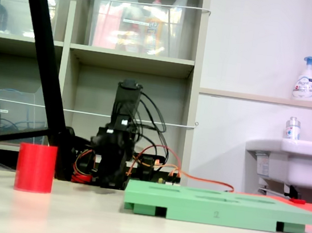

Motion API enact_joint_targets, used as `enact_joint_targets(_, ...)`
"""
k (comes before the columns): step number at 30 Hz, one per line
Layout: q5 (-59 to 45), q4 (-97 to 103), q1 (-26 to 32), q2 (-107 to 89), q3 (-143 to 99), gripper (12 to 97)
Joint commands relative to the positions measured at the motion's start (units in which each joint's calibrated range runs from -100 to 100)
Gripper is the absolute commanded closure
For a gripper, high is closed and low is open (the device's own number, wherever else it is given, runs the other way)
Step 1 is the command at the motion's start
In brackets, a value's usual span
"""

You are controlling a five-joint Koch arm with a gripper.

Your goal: Put the cylinder block into the corresponding hole

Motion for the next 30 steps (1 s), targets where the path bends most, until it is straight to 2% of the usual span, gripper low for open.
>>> enact_joint_targets(1, 7.67, 16.68, -0.49, -0.55, -0.98, 58.7)
enact_joint_targets(4, 13.63, 24.00, -1.07, -0.55, -0.98, 58.3)
enact_joint_targets(9, 30.48, 27.47, -1.27, -0.55, -0.98, 57.5)
enact_joint_targets(13, 36.39, 27.47, -2.34, -0.55, -0.98, 58.1)
enact_joint_targets(16, 36.83, 27.18, -3.13, -0.55, -0.98, 50.9)
enact_joint_targets(18, 36.83, 28.04, -3.52, 0.85, -0.98, 40.8)
enact_joint_targets(20, 36.83, 36.32, -3.61, 13.98, -0.98, 29.3)
enact_joint_targets(23, 36.73, 60.59, -4.40, 44.01, -0.98, 19.7)
enact_joint_targets(25, 36.83, 71.76, -4.88, 61.18, 0.42, 16.8)
enact_joint_targets(30, 36.87, 71.95, -5.62, 73.06, 5.90, 16.7)
